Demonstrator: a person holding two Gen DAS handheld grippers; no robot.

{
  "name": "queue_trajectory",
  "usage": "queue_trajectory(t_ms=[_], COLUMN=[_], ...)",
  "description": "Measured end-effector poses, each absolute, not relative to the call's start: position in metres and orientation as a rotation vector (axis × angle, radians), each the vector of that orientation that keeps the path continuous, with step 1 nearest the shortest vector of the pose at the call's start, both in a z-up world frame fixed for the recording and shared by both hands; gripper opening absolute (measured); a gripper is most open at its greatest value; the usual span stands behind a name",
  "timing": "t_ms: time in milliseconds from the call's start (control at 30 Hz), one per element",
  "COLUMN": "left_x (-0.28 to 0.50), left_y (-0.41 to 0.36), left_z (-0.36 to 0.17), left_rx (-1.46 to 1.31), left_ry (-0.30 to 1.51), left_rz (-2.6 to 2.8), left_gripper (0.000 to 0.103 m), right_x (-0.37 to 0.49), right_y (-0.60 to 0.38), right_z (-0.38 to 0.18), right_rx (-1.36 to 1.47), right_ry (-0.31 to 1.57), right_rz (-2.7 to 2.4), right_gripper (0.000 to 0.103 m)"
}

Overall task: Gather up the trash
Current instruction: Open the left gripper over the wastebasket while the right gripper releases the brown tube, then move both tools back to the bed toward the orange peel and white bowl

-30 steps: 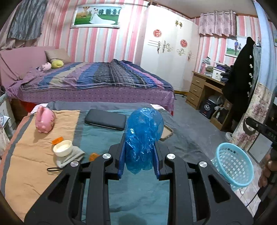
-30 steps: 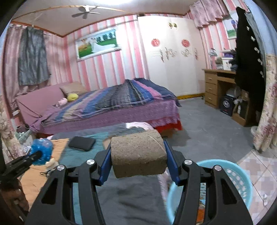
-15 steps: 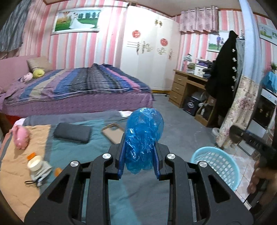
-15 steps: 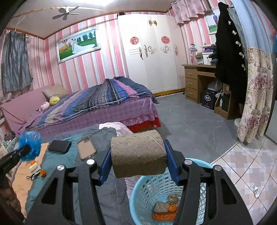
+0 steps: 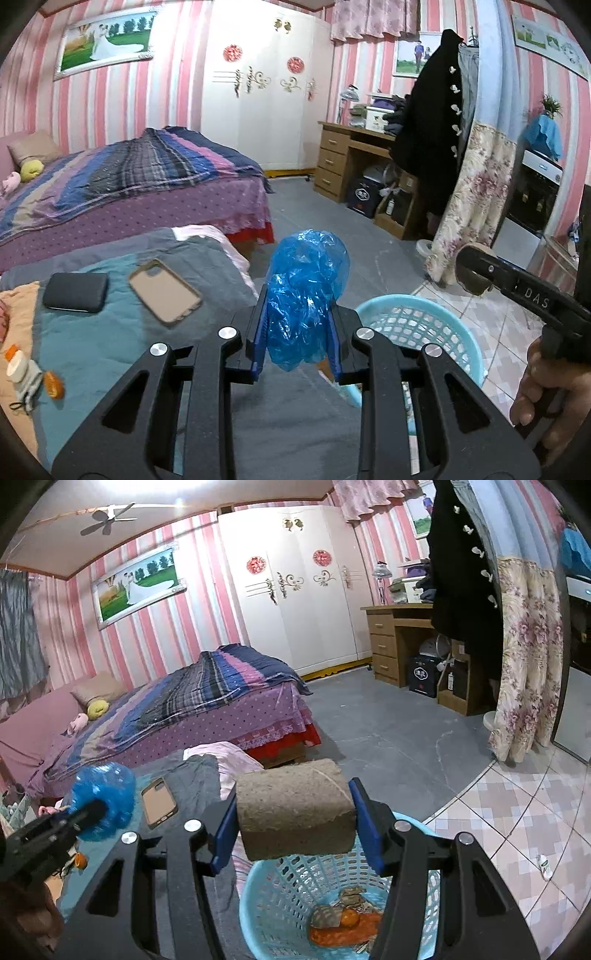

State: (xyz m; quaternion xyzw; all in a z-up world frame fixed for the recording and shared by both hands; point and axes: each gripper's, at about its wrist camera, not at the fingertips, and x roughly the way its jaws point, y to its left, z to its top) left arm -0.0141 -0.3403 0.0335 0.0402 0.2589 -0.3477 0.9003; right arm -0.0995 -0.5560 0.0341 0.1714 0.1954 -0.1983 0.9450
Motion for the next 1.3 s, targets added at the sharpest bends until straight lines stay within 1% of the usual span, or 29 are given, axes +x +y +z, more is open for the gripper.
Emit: queue_trajectory(t_ms=[100, 133, 167, 300, 367, 433, 467, 500, 567, 633, 700, 867, 1067, 1300], left_x=[-0.012, -0.010, -0.010, -0.018, -0.022, -0.024, -0.023, -0.025, -0.025, -0.026, -0.026, -0.016, -0.005, 0.017], left_y=[-0.351, -0.357, -0.360, -0.385, -0.394, -0.402, -0.406, -0.414, -0.419, -0.423, -0.420, -0.384, -0.315, -0.215], left_z=[0.025, 0.024, 0.022, 0.020, 0.019, 0.018, 0.019, 0.018, 0.016, 0.015, 0.016, 0.018, 0.021, 0.031], left_rx=[0.067, 0.063, 0.062, 0.092, 0.110, 0.113, 0.114, 0.117, 0.107, 0.108, 0.119, 0.079, 0.062, 0.057], left_ry=[0.572, 0.582, 0.590, 0.585, 0.580, 0.590, 0.596, 0.608, 0.624, 0.631, 0.619, 0.609, 0.578, 0.553], left_rz=[-0.746, -0.755, -0.763, -0.798, -0.814, -0.836, -0.850, -0.880, -0.908, -0.905, -0.891, -0.808, -0.655, -0.479], left_gripper=[0.025, 0.025, 0.025, 0.027, 0.029, 0.033, 0.041, 0.059, 0.077, 0.079, 0.083, 0.091, 0.097, 0.098], right_x=[-0.100, -0.101, -0.102, -0.109, -0.114, -0.120, -0.121, -0.124, -0.130, -0.130, -0.131, -0.129, -0.116, -0.081], right_y=[-0.558, -0.560, -0.562, -0.568, -0.570, -0.571, -0.571, -0.573, -0.577, -0.577, -0.579, -0.576, -0.554, -0.501], right_z=[0.034, 0.034, 0.035, 0.036, 0.037, 0.039, 0.039, 0.040, 0.040, 0.040, 0.040, 0.042, 0.051, 0.051], right_rx=[0.347, 0.342, 0.346, 0.389, 0.402, 0.402, 0.405, 0.417, 0.437, 0.436, 0.427, 0.412, 0.370, 0.280], right_ry=[0.397, 0.396, 0.389, 0.345, 0.320, 0.298, 0.291, 0.276, 0.254, 0.253, 0.255, 0.267, 0.255, 0.300], right_rz=[-0.428, -0.458, -0.484, -0.531, -0.562, -0.599, -0.608, -0.621, -0.636, -0.638, -0.633, -0.591, -0.499, -0.392], right_gripper=[0.057, 0.065, 0.076, 0.077, 0.077, 0.077, 0.077, 0.077, 0.077, 0.077, 0.077, 0.077, 0.077, 0.081])
